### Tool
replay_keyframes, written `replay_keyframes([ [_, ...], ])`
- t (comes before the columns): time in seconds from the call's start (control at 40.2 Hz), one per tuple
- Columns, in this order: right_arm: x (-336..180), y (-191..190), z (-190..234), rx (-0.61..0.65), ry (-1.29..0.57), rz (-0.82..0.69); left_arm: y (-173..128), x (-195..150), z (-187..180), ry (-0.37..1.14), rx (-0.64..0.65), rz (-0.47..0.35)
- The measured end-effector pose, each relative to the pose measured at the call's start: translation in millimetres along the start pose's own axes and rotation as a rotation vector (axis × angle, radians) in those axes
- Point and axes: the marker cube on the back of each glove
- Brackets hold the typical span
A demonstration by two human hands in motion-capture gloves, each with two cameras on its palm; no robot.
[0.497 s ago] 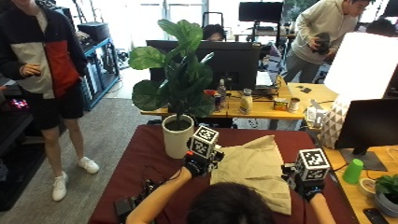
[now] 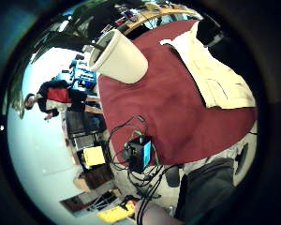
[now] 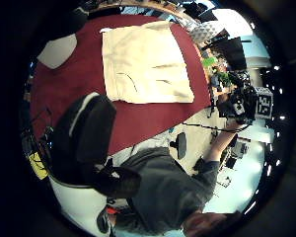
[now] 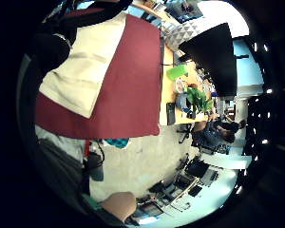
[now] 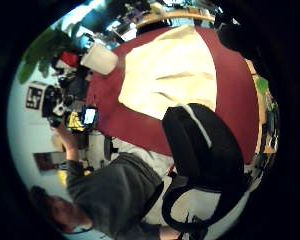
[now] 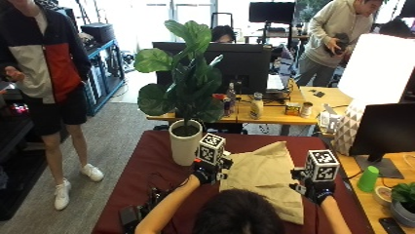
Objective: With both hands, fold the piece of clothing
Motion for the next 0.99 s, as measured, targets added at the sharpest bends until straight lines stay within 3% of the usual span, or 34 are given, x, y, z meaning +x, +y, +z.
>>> replay_keyframes([
  [0.174, -6.8, 1.1, 49.6, -0.214, -0.023, -0.022, -19.9, 23.3, 58.7, 0.010, -0.107, 0.108],
  [0.273, -8.8, -1.0, 83.6, -0.286, -0.008, -0.038, -23.5, 30.4, 91.5, 0.004, -0.149, 0.122],
  [0.323, -10.2, -2.1, 99.6, -0.314, -0.001, -0.039, -21.0, 34.8, 106.6, -0.004, -0.209, 0.099],
  [0.423, -10.8, -5.9, 133.3, -0.378, 0.013, -0.041, 6.2, 43.9, 115.5, -0.079, -0.339, -0.040],
  [0.472, -11.0, -6.9, 146.1, -0.413, 0.020, -0.046, 4.5, 43.0, 124.0, -0.103, -0.292, -0.028],
  [0.547, -11.8, -8.1, 164.8, -0.460, 0.040, -0.048, -3.0, 47.1, 135.8, -0.074, -0.221, 0.054],
  [0.721, -9.6, -16.2, 197.5, -0.488, 0.063, -0.012, -2.9, 51.2, 137.4, -0.071, -0.164, 0.070],
  [0.895, -16.6, -22.3, 195.5, -0.307, 0.033, -0.002, -13.5, 51.6, 137.9, -0.120, -0.015, 0.114],
  [0.994, -20.2, -24.8, 191.2, -0.225, 0.064, -0.012, -38.8, 43.8, 156.2, -0.158, 0.081, 0.113],
])
